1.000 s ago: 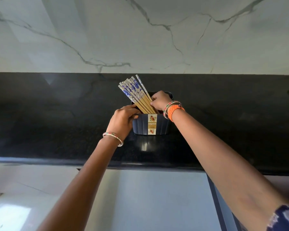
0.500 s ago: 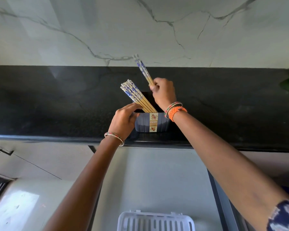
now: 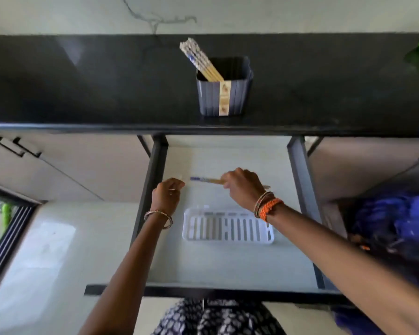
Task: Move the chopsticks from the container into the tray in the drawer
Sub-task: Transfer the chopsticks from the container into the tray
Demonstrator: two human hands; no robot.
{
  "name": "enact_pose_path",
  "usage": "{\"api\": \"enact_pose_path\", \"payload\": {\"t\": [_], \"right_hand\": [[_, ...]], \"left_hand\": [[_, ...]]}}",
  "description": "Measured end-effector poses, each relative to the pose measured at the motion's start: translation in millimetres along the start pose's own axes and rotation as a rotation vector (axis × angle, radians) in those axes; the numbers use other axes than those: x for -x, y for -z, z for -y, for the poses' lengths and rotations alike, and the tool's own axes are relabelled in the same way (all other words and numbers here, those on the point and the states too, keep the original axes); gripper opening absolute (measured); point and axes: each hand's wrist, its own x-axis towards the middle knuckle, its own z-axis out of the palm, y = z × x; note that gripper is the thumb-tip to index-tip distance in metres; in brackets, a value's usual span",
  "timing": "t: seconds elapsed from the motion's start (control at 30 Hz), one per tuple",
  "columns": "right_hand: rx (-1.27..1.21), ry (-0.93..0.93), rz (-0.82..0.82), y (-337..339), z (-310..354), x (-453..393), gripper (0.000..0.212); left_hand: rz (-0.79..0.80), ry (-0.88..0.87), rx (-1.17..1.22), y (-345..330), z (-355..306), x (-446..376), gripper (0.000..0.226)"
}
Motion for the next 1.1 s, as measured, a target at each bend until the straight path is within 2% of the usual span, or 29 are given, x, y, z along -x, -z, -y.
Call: {"api": "enact_pose_path", "payload": {"t": [0.1,0.2,0.3,0.43,0.73,0.93,1.1], "right_hand": [[0.048,-0.036,0.197,-46.2,-8.3,21.8,0.020],[0.088,-0.038,0.273,-72.8,-15.6,26.1,0.021],[0.110,0.000,0.329,-92.0,-16.4,29.5,0.023],[0.087,0.008,0.364,-112.0,-10.2,37.3,0.023],[-0.027,-0.013,0.399,-130.6,-10.1,37.2,0.028],[-0.072,0.040,0.545,-128.3,-17.4,28.6,0.020],[-0.093,0.030,0.513,-128.3,-17.1,28.5,0.027]], "left_hand": [[0.083,0.081,-0.101,-11.5,27.0,18.9,0.016],[0.201,0.233,-0.161,-21.6,45.6,25.3,0.027],[0.232,0.330,-0.221,-29.0,60.0,30.7,0.028],[0.212,0.365,-0.137,-33.2,68.8,41.5,0.018],[0.232,0.400,0.007,-30.7,78.5,43.0,0.016],[0.230,0.453,0.134,-30.8,85.0,46.4,0.018],[0.241,0.447,0.144,-28.2,87.1,44.2,0.015]]}}
